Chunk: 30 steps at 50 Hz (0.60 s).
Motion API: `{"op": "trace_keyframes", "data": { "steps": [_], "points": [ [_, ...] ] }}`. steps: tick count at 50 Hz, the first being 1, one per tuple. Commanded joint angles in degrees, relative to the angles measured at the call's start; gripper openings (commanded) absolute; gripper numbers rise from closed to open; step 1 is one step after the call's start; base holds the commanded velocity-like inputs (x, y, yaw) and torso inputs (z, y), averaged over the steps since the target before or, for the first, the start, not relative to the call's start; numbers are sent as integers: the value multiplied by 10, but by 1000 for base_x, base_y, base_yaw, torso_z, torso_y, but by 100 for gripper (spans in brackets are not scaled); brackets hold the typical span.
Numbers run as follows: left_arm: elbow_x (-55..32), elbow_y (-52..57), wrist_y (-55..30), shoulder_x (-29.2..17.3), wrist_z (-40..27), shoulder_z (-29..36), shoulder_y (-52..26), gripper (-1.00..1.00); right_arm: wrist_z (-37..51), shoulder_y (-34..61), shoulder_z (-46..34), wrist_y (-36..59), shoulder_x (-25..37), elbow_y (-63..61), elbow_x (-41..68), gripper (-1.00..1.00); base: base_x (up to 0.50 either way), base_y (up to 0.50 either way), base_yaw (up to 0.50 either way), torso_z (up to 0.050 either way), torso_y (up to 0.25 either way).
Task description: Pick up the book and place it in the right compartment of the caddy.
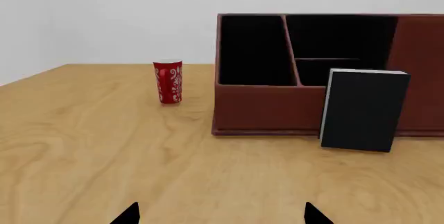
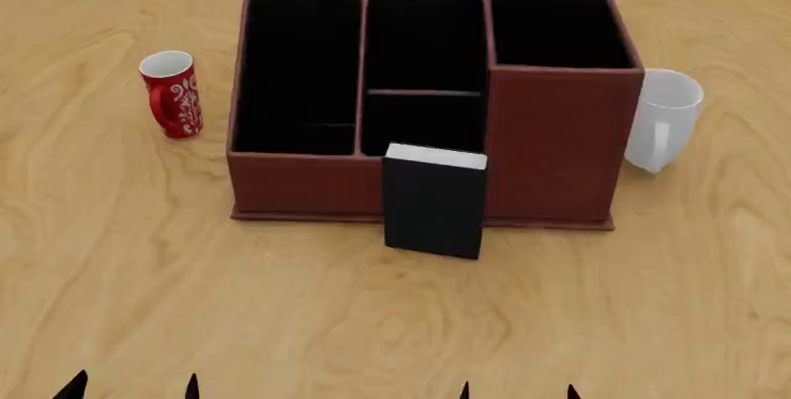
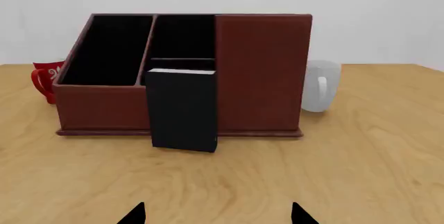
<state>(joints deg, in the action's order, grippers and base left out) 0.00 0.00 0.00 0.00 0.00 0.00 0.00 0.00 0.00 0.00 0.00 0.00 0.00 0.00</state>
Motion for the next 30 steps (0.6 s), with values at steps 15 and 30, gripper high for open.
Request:
{"op": "trace_keyframes", "data": {
  "steps": [15,30],
  "points": [
    [-8,331,-236,-46,-33,21,-87,100,48,85,5,337,63,-392,61,100,0,0,0,40,0],
    [-2,311,-219,-64,-48,37,-81,100,40,55,-6,322,85,-392,73,100,0,-133,0,50,0]
  ]
}}
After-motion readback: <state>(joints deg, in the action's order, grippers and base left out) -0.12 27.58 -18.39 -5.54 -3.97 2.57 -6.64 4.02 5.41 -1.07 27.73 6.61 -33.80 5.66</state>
